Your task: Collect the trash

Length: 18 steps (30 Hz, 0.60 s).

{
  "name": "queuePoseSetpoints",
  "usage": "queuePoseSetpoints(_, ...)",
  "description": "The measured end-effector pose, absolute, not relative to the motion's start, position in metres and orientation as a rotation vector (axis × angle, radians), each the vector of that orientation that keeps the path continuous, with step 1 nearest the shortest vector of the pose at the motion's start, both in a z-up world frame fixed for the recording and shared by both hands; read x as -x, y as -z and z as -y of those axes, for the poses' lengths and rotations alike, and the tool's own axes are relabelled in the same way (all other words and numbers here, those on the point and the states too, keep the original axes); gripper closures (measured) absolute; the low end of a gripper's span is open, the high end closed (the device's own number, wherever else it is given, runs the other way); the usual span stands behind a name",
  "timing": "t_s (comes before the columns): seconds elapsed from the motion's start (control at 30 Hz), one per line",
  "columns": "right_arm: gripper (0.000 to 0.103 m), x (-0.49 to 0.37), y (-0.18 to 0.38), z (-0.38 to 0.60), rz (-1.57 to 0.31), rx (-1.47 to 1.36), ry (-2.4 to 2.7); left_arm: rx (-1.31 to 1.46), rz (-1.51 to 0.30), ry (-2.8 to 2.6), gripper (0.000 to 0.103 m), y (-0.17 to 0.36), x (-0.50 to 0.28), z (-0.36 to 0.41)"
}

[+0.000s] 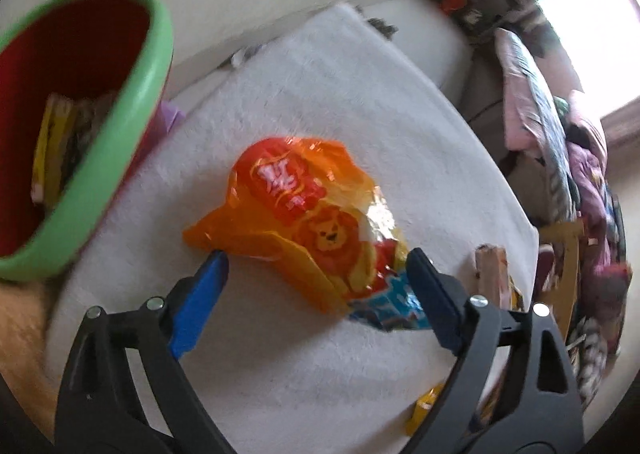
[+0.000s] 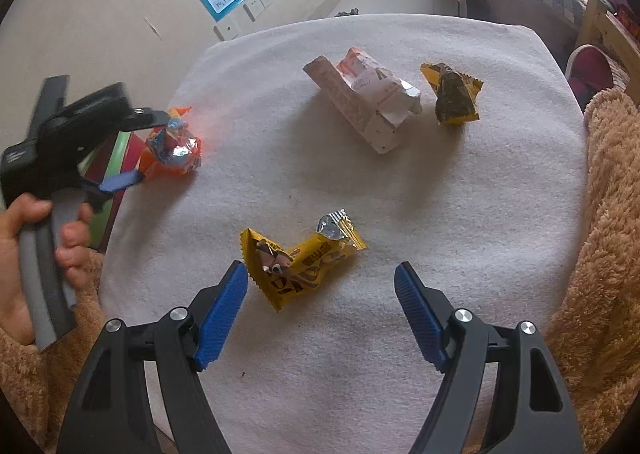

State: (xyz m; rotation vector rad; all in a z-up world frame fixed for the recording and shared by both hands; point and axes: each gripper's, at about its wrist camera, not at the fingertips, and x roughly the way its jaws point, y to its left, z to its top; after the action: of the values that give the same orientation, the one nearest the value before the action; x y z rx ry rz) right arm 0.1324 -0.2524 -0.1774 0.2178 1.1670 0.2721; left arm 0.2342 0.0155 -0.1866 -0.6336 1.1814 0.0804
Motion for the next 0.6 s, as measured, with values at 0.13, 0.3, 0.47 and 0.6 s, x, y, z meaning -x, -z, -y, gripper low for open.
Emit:
queuePoseSetpoints(0.13, 0.03, -0.132, 0.178, 0.254, -1.17, -0.229, -0.271, 0.615, -1.162, -0.053, 0.025, 0.188, -0.237, -0.007)
queuePoseSetpoints(0.3, 0.03, -0.134, 0.179, 0.256, -1.174, -0.242, -0.27, 0.562, -1.135, 0.048, 0.049, 0.179, -0.233, 0.001)
queuePoseSetpoints(0.47, 0.03, -0.136, 0.179, 0.258, -1.18, -0.271, -0.281, 0.502, -1.114, 0.09, 0.054, 0.169, -0.214, -0.003)
queuePoseSetpoints(0.6, 0.03, -0.144, 0.183, 0.264, -1.2, -0.394, -0.294, 0.426, -1.091, 0.103, 0.054, 0.163, -0.193, -0.009)
